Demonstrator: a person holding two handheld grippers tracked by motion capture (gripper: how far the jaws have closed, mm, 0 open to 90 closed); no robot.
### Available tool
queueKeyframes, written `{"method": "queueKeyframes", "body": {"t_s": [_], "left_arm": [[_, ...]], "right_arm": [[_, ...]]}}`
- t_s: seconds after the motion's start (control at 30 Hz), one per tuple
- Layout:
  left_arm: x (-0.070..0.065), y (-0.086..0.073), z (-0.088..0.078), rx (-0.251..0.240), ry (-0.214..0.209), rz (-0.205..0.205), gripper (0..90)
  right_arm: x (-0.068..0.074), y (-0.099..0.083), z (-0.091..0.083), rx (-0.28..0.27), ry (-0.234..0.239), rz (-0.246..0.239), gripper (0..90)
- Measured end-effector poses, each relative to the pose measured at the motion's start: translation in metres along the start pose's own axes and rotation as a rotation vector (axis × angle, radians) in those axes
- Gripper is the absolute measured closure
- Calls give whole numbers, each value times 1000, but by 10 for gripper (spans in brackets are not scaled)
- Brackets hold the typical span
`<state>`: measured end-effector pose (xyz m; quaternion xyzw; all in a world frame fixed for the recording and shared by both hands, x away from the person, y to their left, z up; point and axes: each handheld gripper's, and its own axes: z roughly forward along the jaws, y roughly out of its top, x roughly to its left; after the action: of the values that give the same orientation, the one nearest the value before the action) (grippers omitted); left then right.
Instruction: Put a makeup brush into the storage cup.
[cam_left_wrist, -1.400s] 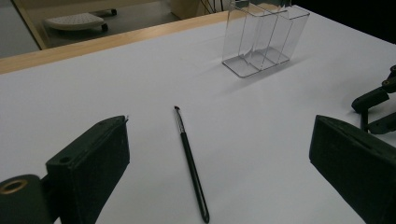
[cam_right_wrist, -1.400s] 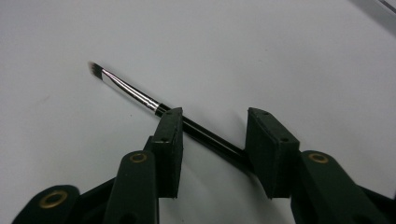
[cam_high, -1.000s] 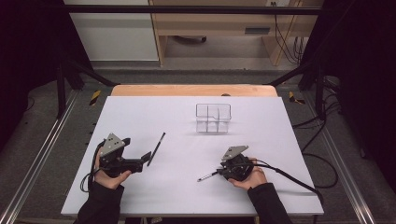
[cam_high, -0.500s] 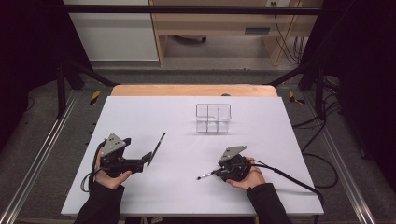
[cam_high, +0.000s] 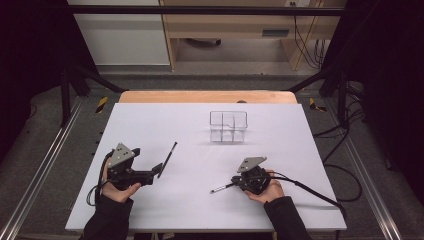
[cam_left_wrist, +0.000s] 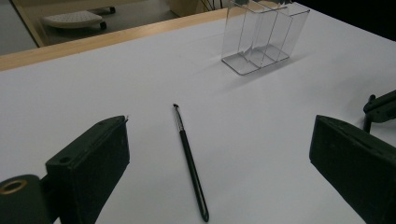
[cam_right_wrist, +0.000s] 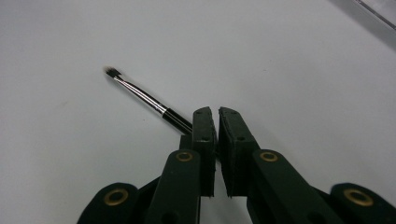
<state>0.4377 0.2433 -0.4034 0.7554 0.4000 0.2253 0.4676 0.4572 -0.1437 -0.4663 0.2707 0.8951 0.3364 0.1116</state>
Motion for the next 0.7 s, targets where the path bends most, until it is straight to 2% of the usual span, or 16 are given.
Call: {"method": "queueKeyframes", "body": {"t_s": [0.1,0.2,0.3,0.43,0.57,0.7], "left_arm": [[0,0,0,-1,-1,-1,42],[0,1,-1,-5,-1,0,42],[0,1,-1,-6,-1,0,42],[1,1,-2,-6,-1,0,42],[0,1,-2,-7,-4,4,43],[-1,2,-2,-7,-3,5,43]], "right_arm": [[0,0,2,0,3,2,769],[0,0,2,6,3,-5,734],[0,2,1,-16,12,-14,673],[7,9,2,-29,20,-52,610],[15,14,11,-6,51,-80,593],[15,13,18,29,47,-80,608]]}}
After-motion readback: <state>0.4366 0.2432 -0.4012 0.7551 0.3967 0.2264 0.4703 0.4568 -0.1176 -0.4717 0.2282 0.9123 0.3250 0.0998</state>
